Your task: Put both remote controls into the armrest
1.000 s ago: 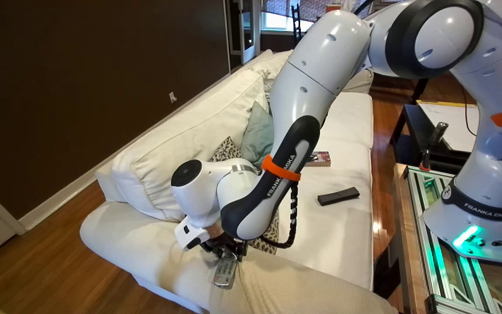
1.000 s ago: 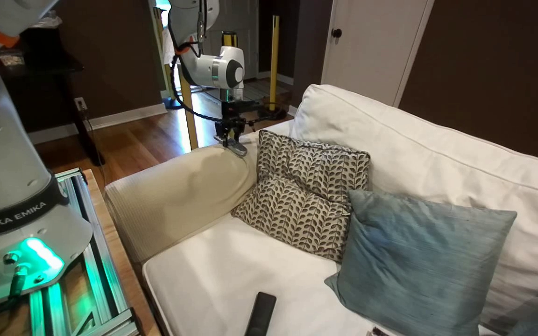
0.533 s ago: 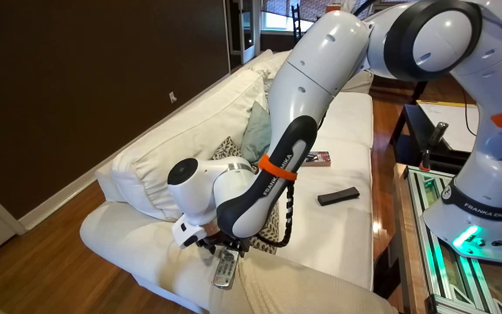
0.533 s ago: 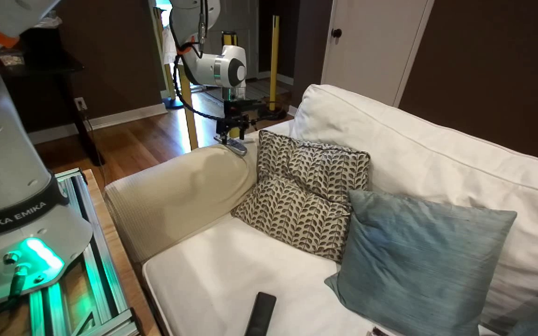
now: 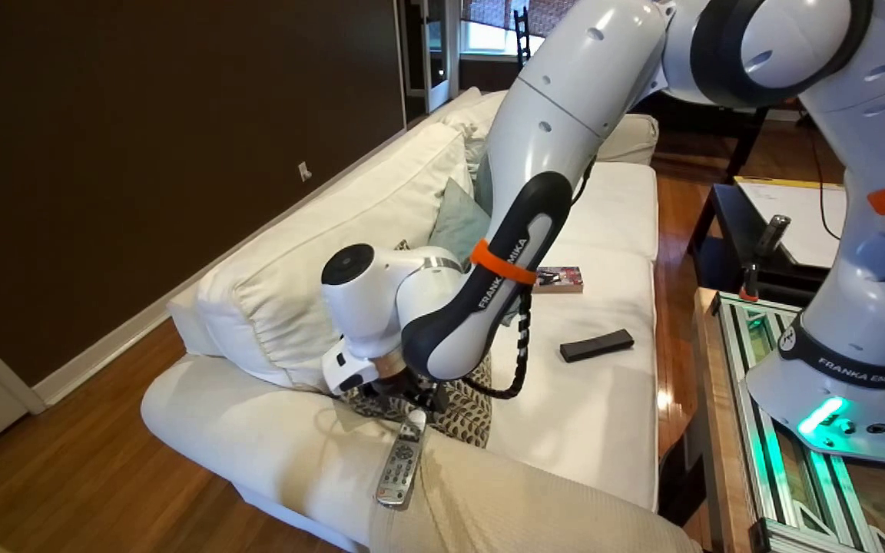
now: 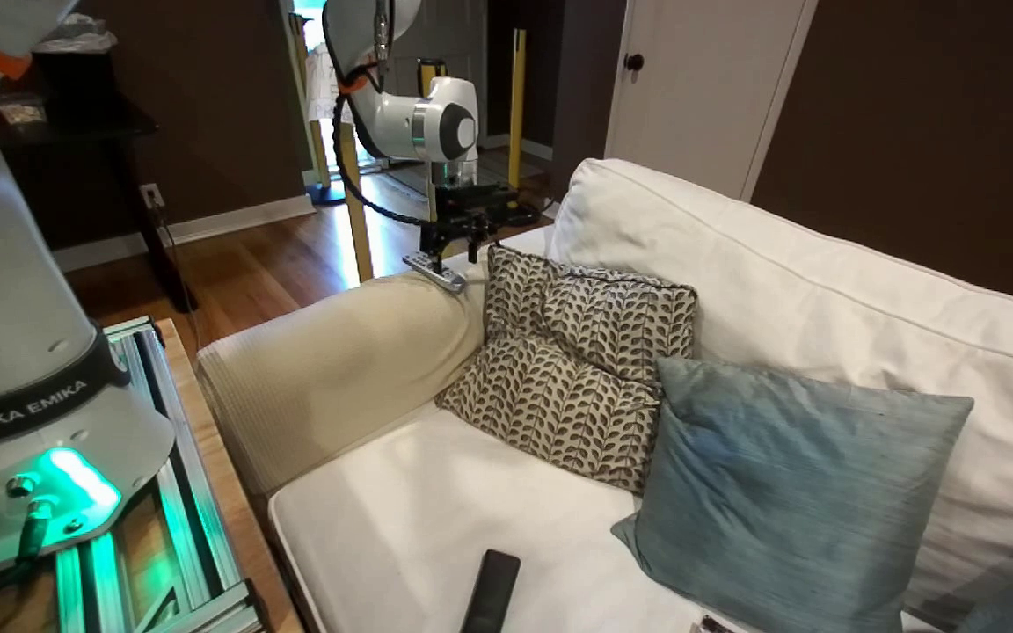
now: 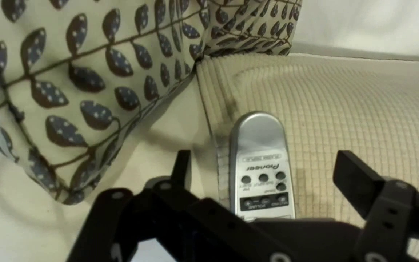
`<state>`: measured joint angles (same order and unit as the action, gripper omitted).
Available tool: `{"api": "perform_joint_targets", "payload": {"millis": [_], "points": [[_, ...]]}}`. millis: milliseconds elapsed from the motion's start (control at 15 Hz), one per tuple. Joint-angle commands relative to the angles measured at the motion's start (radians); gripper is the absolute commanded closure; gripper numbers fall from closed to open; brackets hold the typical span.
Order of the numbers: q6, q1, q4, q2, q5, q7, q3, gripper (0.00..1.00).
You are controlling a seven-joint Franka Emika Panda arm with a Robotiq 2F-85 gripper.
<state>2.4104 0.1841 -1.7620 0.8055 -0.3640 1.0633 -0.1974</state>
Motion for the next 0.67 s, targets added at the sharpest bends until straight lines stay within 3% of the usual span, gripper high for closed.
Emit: {"api": "perform_joint_targets", "payload": {"millis": [0,333,600], "points": [[0.145,-0.023,-0.239,-0.146,-0.056,-0.032,0.036,0.0],[0.318,-0.06,-0.501,-0.254,-0.082,-0.096,0.097,0.0],[0.399,-0.035,-0.658,-0.296,-0.18,-0.216,0.225,0.0]]}}
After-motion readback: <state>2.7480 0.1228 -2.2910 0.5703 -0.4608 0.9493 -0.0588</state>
